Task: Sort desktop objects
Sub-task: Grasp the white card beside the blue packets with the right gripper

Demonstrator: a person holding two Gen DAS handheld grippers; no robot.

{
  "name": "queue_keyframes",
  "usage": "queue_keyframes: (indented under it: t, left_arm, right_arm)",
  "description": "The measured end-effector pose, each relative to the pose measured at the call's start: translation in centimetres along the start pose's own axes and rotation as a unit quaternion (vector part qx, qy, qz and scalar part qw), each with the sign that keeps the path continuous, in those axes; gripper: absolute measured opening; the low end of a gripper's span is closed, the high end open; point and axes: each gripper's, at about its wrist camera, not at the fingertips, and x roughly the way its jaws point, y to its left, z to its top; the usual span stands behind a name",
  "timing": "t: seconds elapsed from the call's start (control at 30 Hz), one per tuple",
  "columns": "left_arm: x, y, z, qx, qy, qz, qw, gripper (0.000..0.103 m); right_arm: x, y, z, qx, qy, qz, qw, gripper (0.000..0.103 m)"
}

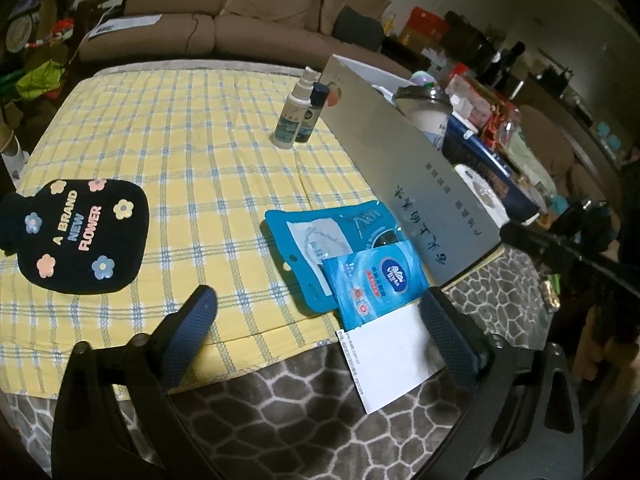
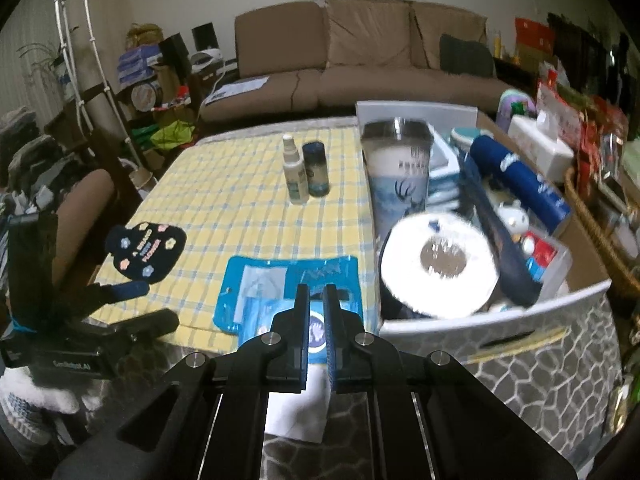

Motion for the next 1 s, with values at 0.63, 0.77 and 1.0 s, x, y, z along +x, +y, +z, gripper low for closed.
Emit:
queue_keyframes:
  t: [0.63,0.77,1.0]
  left_arm:
    - [5.8,-2.5,-4.4,0.036,0.106,0.010,0.9937,0.103]
    - [5.7,-3.1,-5.1,0.018,0.117,-0.014,0.9928,0.090]
    - [5.4,-4.3,-5.8,0.015,0.108,-0.026,0.9937,0.075]
  right_arm:
    - [6.6,-3.9,-6.8,0.108,0.157,0.053,0.980,0.028]
    - [7.6,-3.7,-7.6,0.114,0.175,0.065,0.976,0.028]
    - [7.3,-2.3,-7.9,0.088,0.169,0.104,0.976,0.023]
